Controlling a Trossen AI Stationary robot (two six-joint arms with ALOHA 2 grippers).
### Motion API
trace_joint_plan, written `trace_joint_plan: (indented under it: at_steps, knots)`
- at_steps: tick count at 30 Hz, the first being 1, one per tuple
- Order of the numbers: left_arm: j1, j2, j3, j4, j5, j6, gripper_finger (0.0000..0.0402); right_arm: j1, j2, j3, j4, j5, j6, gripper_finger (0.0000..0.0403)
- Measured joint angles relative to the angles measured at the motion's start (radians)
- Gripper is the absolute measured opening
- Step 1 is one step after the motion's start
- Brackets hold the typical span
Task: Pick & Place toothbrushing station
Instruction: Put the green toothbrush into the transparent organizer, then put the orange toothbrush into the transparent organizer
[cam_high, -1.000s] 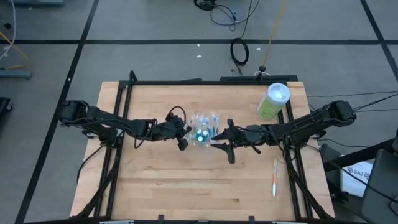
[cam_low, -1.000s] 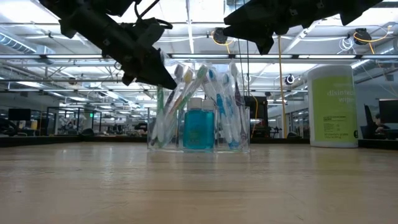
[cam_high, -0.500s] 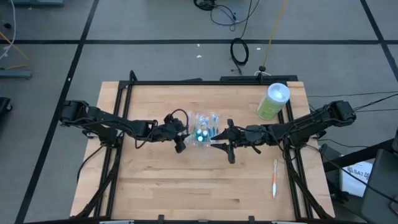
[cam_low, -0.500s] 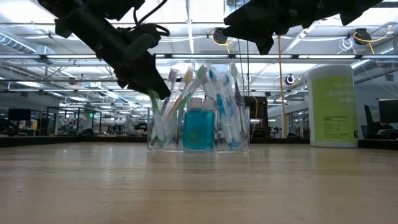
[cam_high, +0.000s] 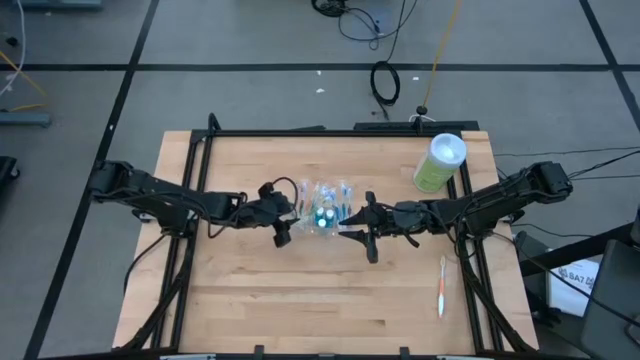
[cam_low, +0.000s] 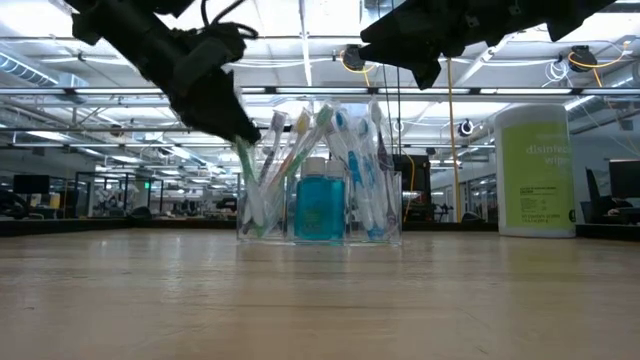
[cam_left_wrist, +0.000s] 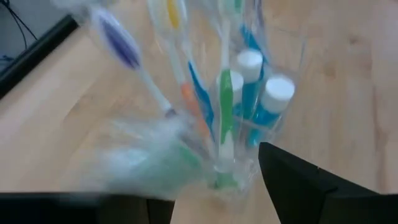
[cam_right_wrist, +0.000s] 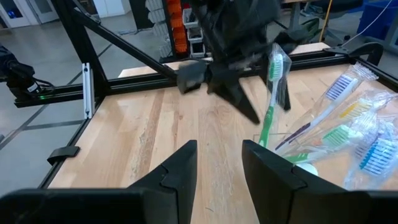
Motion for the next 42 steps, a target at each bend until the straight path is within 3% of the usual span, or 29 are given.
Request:
trace_joint_plan:
  at_steps: [9, 13, 20, 25, 29, 33, 42]
  knots:
    - [-0.020, -0.096, 0.001, -0.146, 0.018, -0.032, 0.0223, 0.000, 0.000, 0.000, -0.012, -0.003, 0.010, 0.0118]
    - [-0.030, -0.115, 0.001, -0.185, 0.018, -0.049, 0.0223, 0.012, 0.000, 0.000, -0.037, -0.001, 0.112, 0.0118]
    - [-0.047, -0.116, 0.000, -0.316, 0.029, -0.105, 0.0223, 0.159, 0.028, 0.000, -0.094, 0.060, 0.167, 0.0118]
    - [-0.058, -0.117, 0.000, -0.326, 0.029, -0.119, 0.0223, 0.259, 0.056, 0.038, -0.182, 0.158, 0.356, 0.0118]
    - [-0.061, -0.117, 0.000, -0.312, 0.029, -0.111, 0.0223, 0.302, 0.062, 0.091, -0.350, 0.149, 0.469, 0.0118]
    - [-0.061, -0.117, 0.000, -0.276, 0.030, -0.104, 0.0223, 0.323, 0.045, 0.104, -0.575, 0.072, 0.654, 0.0118]
    - [-0.061, -0.116, 0.000, -0.228, 0.045, -0.068, 0.0223, 0.407, 0.037, 0.104, -0.991, -0.199, 1.288, 0.0118]
